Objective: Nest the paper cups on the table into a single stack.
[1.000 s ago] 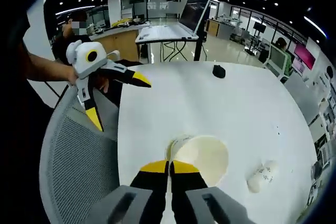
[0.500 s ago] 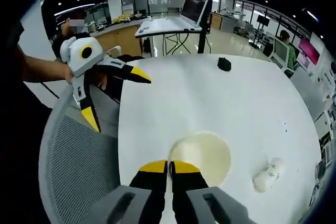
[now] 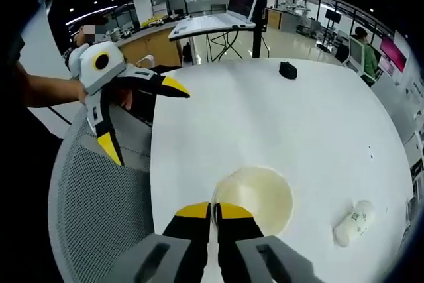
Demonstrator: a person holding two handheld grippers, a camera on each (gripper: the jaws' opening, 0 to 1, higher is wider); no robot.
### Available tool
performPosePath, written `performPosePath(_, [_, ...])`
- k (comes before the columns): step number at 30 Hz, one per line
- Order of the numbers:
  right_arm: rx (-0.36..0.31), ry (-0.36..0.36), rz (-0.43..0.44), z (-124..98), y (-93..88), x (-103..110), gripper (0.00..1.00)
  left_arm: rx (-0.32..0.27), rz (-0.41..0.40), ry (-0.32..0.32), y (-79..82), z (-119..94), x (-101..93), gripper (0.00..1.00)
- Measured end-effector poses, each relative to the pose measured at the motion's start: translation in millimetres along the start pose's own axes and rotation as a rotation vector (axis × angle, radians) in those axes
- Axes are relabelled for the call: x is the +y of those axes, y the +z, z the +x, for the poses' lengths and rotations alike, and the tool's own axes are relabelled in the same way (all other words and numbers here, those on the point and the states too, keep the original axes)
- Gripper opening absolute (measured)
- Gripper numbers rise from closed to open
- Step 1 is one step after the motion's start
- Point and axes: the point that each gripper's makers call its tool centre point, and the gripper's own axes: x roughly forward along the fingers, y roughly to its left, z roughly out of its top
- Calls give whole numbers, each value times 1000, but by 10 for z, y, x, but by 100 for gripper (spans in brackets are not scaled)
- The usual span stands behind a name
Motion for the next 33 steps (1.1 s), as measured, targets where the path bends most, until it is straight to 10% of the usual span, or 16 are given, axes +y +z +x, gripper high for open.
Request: performPosePath(33, [-22,-15,11,162,10,11,10,-2,-6,-8,2,1,-7,83])
